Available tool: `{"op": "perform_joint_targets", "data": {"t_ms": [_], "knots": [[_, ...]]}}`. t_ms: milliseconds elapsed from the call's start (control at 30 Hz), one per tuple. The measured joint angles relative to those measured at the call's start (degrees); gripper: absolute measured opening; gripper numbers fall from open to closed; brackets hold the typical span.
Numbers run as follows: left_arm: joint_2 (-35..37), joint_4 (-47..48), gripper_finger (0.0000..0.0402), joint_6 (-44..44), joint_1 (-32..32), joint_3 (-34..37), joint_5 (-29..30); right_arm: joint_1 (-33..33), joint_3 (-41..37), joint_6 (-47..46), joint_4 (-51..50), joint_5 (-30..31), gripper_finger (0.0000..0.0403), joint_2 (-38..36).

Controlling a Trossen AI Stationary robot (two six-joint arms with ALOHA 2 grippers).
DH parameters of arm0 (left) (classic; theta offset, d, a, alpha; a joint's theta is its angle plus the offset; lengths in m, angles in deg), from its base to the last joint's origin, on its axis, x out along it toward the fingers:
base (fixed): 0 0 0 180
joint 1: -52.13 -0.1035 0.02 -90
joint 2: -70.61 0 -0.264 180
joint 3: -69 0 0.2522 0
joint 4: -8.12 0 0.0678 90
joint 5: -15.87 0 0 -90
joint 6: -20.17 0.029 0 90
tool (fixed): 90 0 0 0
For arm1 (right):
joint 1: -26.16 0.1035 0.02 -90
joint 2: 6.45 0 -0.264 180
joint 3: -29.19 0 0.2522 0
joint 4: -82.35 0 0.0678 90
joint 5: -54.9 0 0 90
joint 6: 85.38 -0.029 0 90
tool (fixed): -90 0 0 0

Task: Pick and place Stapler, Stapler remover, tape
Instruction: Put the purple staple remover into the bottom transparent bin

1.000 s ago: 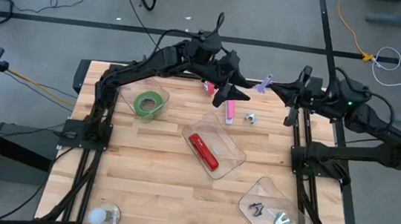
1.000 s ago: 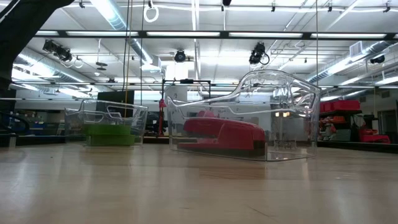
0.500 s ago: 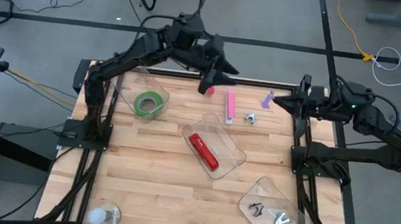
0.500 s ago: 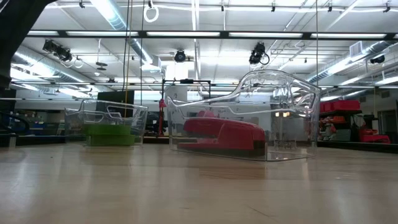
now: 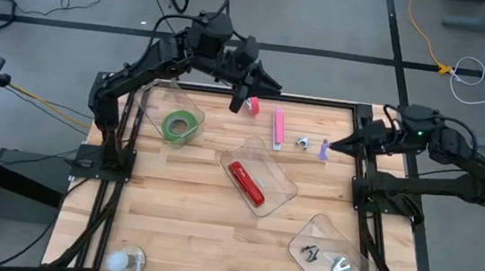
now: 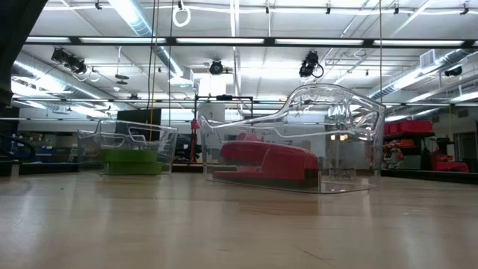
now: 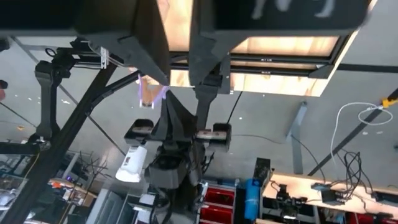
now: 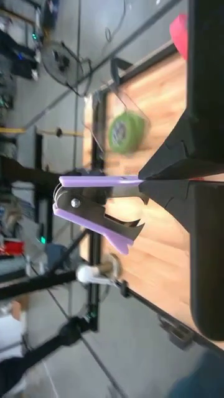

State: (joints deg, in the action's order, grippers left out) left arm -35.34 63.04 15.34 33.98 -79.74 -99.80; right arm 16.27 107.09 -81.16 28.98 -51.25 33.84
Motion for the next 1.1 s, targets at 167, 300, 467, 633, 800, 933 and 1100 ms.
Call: {"op": "perform_joint_targets", "data": {"t_ms": [167,300,467,633,800,933,1100], "knots": [[0.3,-0.1,0.0007,0.1,0.5,0.0,0.0,4.2,0.0,1.4,-5.6,0.0,0.0000,0.2],[0.4,-0.2,0.0012,0.1,0.4,0.0,0.0,7.8,0.0,1.7,-11.0,0.0,0.0000,1.0],[0.4,-0.3,0.0010,0.1,0.4,0.0,0.0,12.6,0.0,4.2,-15.4,0.0,0.0000,2.6],[0.4,-0.3,0.0006,0.1,0.4,0.0,0.0,17.0,0.0,4.4,-15.8,0.0,0.0000,4.8],[0.4,-0.3,0.0005,0.1,0.4,0.0,0.0,22.4,0.0,4.4,-15.8,0.0,0.0000,7.7],[0.4,-0.3,0.0004,0.1,0.4,0.0,0.0,27.6,0.0,4.4,-16.3,0.1,0.0000,10.3],[0.4,-0.3,0.0006,0.1,0.5,0.0,0.0,34.4,0.0,3.8,-19.0,0.1,0.0000,14.0]]}}
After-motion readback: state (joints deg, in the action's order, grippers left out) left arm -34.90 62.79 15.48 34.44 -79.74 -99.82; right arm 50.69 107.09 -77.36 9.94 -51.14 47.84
